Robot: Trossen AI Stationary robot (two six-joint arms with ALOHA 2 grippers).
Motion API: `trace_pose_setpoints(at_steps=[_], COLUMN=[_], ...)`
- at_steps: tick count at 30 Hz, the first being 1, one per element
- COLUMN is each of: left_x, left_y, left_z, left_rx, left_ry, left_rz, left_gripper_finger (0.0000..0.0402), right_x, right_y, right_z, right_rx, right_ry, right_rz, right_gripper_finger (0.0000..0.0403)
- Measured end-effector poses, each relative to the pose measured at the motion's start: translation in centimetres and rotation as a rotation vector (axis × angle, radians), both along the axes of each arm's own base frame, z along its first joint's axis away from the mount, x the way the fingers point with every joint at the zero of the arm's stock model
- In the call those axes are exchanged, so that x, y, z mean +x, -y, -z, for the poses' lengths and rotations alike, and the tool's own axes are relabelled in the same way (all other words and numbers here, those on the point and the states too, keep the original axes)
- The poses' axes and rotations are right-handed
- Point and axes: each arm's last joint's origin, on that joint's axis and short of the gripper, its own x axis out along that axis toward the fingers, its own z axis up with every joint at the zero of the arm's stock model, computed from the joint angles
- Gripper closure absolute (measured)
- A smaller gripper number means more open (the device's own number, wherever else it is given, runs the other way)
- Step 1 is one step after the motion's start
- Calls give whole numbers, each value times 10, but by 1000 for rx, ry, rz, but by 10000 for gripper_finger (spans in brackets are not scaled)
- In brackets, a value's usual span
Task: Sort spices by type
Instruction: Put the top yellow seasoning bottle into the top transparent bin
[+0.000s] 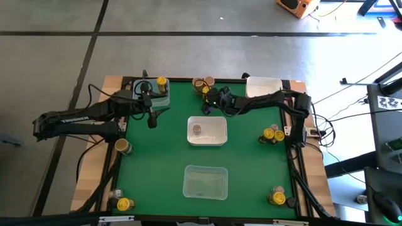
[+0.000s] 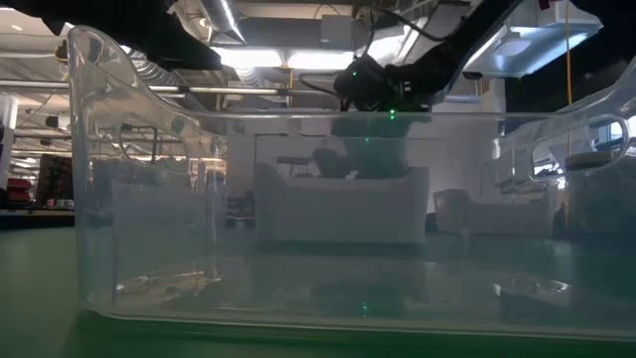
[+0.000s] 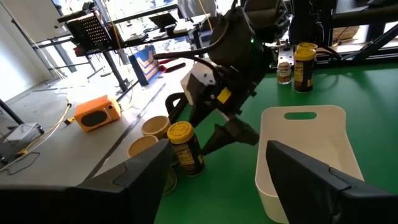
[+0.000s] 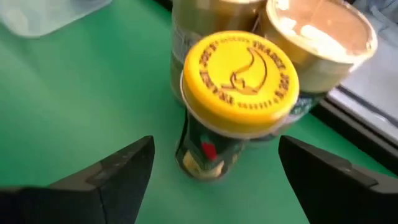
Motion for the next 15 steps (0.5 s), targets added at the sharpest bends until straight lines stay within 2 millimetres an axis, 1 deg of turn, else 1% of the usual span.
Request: trace_pose_setpoints(at_steps=[4,12,15], left_x=[0,0,0], left_y=[0,0,0], left_z=[0,0,0], left_rx=[0,0,0], left_ry=[0,0,1], left_rz=[0,0,0], left_gripper_finger=[139,139,139], right_x=[6,11,14], right_y=[2,7,8], right_z=[4,18,22], right_rx=[-38,-120,-132], right_ry=[46,55,66], right_rz=[-1,91,92], right_gripper_finger=[61,61,61])
